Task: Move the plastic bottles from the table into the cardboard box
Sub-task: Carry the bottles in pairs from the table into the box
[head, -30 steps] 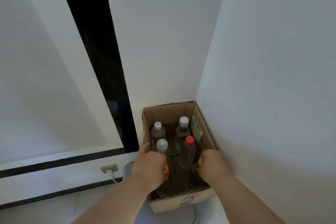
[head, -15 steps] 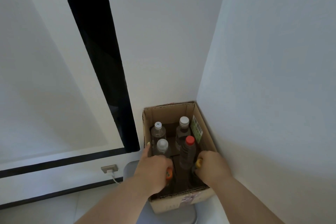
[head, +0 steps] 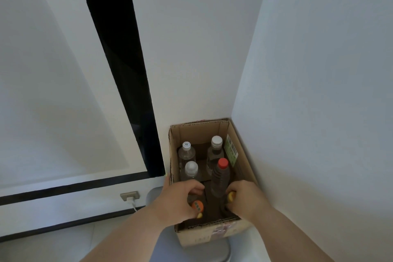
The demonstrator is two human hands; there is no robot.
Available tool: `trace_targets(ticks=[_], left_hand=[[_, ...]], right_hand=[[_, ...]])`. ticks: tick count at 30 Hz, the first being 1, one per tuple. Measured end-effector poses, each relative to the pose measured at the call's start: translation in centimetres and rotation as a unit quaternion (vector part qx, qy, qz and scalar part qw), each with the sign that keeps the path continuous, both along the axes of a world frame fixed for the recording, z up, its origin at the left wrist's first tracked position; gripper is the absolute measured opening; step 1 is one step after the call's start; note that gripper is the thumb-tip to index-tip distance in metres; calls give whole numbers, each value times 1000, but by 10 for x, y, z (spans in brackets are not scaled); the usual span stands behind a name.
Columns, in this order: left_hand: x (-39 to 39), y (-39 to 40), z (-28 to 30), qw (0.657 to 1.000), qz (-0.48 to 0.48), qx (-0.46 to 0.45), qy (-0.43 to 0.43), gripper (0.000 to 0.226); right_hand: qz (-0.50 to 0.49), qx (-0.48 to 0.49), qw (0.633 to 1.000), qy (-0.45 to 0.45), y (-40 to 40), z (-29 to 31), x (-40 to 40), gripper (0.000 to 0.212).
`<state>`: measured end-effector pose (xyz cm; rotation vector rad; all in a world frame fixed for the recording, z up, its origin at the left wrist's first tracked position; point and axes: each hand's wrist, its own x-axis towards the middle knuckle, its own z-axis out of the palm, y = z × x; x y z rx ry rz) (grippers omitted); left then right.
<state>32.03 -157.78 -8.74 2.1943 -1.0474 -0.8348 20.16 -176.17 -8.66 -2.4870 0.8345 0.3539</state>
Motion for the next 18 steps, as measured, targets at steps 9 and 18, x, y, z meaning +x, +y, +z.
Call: trace_targets(ticks=[9,18], left_hand=[[-7,3,-6,999,52,-9,13,51],[-12,6,-2,998,49,-15,-20,49]], right_hand=[[29,-85,996,29,0,-2,0,24],[27,-41,999,21,1,2,-1,25]])
